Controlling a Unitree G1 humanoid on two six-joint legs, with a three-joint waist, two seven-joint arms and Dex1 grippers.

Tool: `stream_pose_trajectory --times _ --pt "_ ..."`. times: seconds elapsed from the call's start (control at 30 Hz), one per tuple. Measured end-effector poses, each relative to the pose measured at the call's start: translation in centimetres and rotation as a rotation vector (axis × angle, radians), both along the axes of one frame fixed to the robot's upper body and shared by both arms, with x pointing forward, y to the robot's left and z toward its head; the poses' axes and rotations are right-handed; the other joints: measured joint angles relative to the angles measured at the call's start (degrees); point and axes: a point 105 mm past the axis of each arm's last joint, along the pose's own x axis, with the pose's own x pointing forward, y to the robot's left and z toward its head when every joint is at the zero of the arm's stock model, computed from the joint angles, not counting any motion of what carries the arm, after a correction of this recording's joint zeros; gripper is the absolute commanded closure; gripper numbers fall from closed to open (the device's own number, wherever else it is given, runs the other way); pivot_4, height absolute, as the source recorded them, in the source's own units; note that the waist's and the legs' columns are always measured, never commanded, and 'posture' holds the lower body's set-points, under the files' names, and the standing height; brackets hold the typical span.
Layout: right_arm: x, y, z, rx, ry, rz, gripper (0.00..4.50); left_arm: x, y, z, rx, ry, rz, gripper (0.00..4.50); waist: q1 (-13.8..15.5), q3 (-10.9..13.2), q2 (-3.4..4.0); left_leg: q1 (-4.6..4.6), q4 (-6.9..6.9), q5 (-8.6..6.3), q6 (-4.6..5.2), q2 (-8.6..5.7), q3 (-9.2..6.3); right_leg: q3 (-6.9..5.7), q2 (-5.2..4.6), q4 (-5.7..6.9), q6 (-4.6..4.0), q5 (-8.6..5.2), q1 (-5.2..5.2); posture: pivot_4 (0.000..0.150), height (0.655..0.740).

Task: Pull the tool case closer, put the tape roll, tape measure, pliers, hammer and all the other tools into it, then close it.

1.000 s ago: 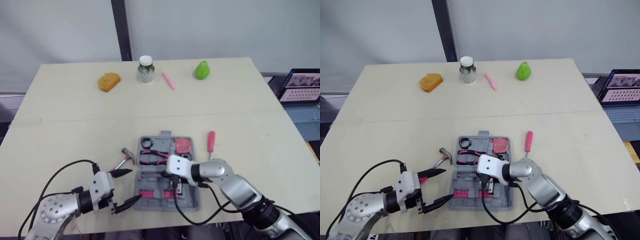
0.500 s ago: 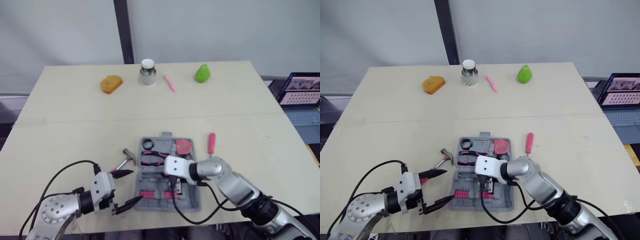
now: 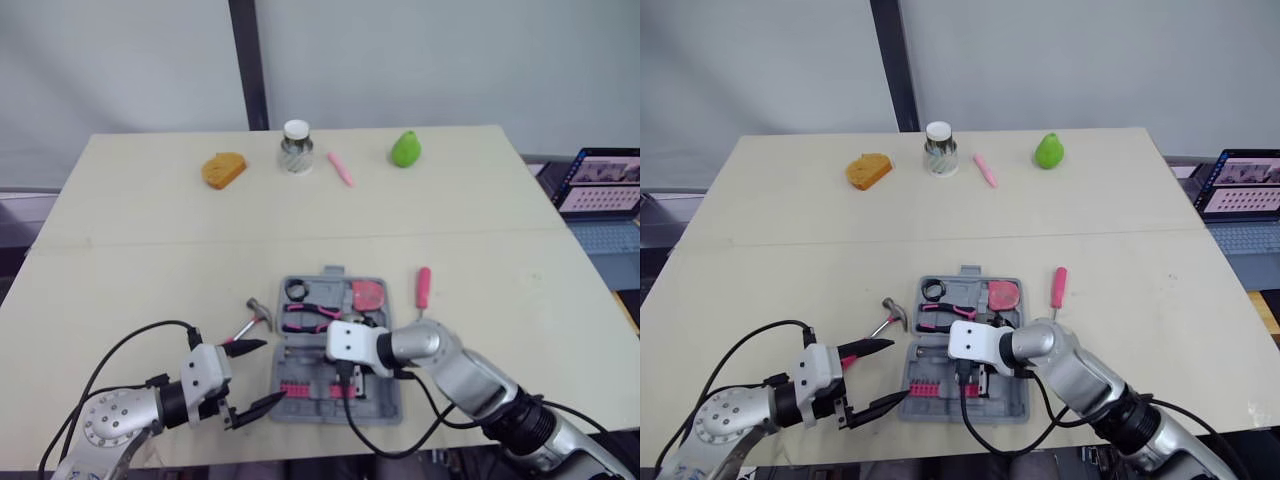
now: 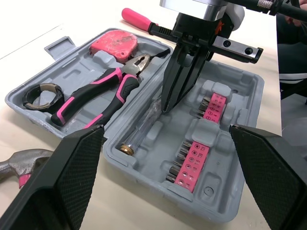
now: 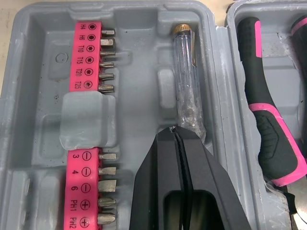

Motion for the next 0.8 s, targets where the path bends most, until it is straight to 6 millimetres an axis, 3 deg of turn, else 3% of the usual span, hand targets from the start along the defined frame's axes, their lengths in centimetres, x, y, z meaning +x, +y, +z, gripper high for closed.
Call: stream_pose_trajectory --times 0.23,0.43,0.8 --pt "0.3 -1.1 1.6 0.176 0.081 -0.046 4.45 1.4 -0.1 0.7 -0.002 -0.045 -0.011 0.0 -0.03 0.45 0.14 -0.16 0.0 0.0 0.0 -0.01 0.03 0.0 0.0 -0.05 0.0 0.01 -0.1 0.15 0.74" --pt "2.3 -1.9 6.9 0.363 0.049 -0.1 4.45 2.3 -0.1 0.7 -0.014 -0.056 -0.009 0.0 -0.15 0.68 0.28 -0.15 -0.04 0.01 -0.01 0.02 0.04 0.01 0.04 -0.01 0.0 0.01 -0.15 0.15 0.74" --pt "1.3 -2.4 6.2 0.421 0.113 -0.161 4.45 2.4 0.0 0.5 -0.029 -0.036 0.006 0.0 0.0 0.84 0.3 -0.18 0.0 0.01 -0.01 0.01 0.04 0.03 0.04 0.0 0.0 0.01 -0.15 0.15 0.74"
